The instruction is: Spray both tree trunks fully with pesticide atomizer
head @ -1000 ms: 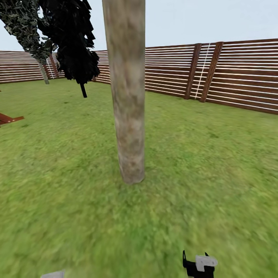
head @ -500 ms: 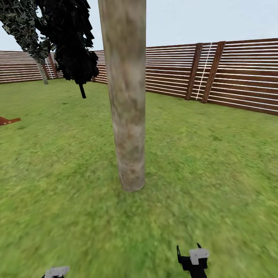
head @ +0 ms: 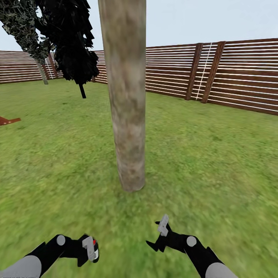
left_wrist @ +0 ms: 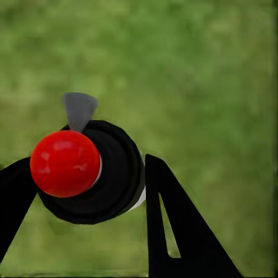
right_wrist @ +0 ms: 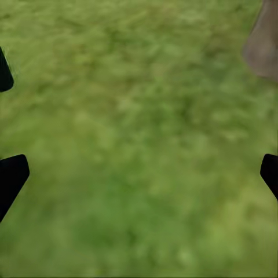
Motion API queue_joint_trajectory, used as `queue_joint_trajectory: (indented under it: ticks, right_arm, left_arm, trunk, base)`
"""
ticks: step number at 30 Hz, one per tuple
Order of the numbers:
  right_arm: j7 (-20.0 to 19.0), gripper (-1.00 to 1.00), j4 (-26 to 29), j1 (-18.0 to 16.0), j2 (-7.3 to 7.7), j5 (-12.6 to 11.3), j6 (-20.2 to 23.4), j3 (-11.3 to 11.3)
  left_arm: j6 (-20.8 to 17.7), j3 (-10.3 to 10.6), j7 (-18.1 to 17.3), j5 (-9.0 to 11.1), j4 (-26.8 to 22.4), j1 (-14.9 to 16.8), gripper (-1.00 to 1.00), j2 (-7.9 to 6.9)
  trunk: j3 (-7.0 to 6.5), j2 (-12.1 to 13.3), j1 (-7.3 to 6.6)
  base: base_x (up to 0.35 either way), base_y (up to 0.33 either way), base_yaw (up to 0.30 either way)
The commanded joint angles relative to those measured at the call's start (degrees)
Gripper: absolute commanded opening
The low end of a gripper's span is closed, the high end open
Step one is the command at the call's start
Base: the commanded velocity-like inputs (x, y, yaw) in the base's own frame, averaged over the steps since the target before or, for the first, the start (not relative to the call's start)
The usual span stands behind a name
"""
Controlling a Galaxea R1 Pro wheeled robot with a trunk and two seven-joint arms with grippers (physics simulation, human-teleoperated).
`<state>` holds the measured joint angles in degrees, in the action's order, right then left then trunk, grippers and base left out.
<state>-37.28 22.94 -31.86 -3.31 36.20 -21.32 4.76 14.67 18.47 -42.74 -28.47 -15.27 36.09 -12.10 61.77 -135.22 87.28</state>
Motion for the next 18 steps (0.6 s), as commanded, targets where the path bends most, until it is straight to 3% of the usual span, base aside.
queue_joint_trajectory:
  ticks: [1,7,12,13,18]
  right_arm:
    - [-0.1,1.0,0.0,0.0,-0.14,0.0,0.0,0.0]
    - [-0.2,1.0,-0.1,0.0,-0.2,0.1,0.0,-0.4]
    - [-0.2,1.0,0.0,0.0,-1.1,0.0,0.0,-8.9]
    - [-0.2,-1.0,0.0,0.0,-1.26,0.0,0.0,-9.6]
    - [-0.6,-1.0,-0.1,0.0,-1.65,0.0,-0.1,-10.4]
  left_arm:
    - [-1.0,-0.1,-1.0,-0.8,0.0,0.1,-1.0,0.04]
    - [-3.7,-0.1,-1.9,-1.3,-0.4,1.0,-1.0,0.57]
    - [-7.5,0.0,-5.0,-3.5,-3.4,1.1,-1.0,2.46]
    - [-7.6,0.0,-5.3,-3.8,-3.6,1.1,-1.0,2.58]
    - [-7.8,0.0,-5.7,-4.2,-3.8,1.1,-1.0,3.43]
  trunk:
    - [0.0,0.0,0.0]
    - [0.0,0.0,0.0]
    - [0.0,0.0,0.0]
    - [0.0,0.0,0.0]
    - [0.0,0.0,0.0]
  base:
    - [0.0,0.0,0.0]
    - [0.0,0.0,0.0]
    - [0.0,0.0,0.0]
    - [0.0,0.0,0.0]
    - [0.0,0.0,0.0]
